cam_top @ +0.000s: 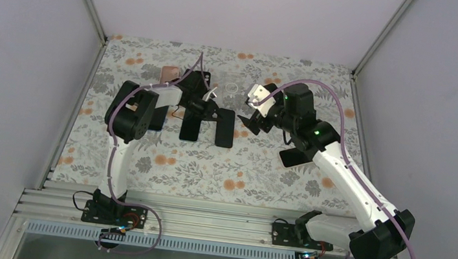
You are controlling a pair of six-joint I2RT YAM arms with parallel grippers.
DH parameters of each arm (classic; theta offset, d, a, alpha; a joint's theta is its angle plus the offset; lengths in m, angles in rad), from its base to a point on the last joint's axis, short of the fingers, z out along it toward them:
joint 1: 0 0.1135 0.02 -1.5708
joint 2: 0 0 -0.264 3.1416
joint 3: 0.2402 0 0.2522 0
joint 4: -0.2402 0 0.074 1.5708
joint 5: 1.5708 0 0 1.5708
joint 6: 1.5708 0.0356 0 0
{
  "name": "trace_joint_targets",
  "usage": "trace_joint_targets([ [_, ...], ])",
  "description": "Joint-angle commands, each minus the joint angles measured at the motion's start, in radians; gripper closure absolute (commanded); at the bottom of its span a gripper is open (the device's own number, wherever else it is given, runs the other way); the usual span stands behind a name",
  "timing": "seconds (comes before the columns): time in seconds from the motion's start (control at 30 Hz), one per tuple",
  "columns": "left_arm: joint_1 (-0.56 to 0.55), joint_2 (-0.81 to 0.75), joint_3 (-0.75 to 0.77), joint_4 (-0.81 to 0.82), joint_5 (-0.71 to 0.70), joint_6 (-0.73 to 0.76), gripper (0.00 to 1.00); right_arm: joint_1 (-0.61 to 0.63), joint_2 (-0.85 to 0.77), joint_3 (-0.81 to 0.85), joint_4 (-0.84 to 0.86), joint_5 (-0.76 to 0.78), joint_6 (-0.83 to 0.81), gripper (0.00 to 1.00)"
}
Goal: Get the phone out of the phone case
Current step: Place the phone at the center of the board.
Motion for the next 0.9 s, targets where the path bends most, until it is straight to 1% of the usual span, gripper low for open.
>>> trace_joint_targets([
  [0.0,0.000,0.034,0.027,0.057,-0.038,-0.010,0.89,-0.009,-0.022,0.014,0.000,-0.021,0.017,0.01],
  [0.13,0.000,0.049,0.040,0.050,-0.062,-0.025,0.89,-0.008,-0.018,0.015,0.000,-0.022,0.018,0.01],
  [0.2,0.000,0.052,0.043,0.045,-0.073,-0.033,0.87,-0.008,-0.016,0.015,-0.001,-0.023,0.018,0.01],
  [0.43,0.000,0.021,0.042,0.012,-0.125,-0.028,0.68,-0.009,-0.006,0.026,0.001,-0.027,0.019,0.01],
  [0.53,0.000,0.001,0.035,0.003,-0.145,-0.027,0.58,-0.007,-0.002,0.028,0.001,-0.028,0.019,0.01],
  [0.67,-0.001,-0.032,0.005,0.009,-0.162,-0.040,0.49,-0.008,0.000,0.031,0.003,-0.019,0.018,0.01],
  [0.8,-0.001,-0.066,-0.004,0.000,-0.180,-0.037,0.42,-0.008,0.000,0.027,0.008,-0.002,0.021,0.01],
  [0.87,-0.001,-0.093,-0.011,-0.003,-0.203,-0.032,0.36,-0.009,-0.004,0.022,0.010,0.013,0.021,0.01],
])
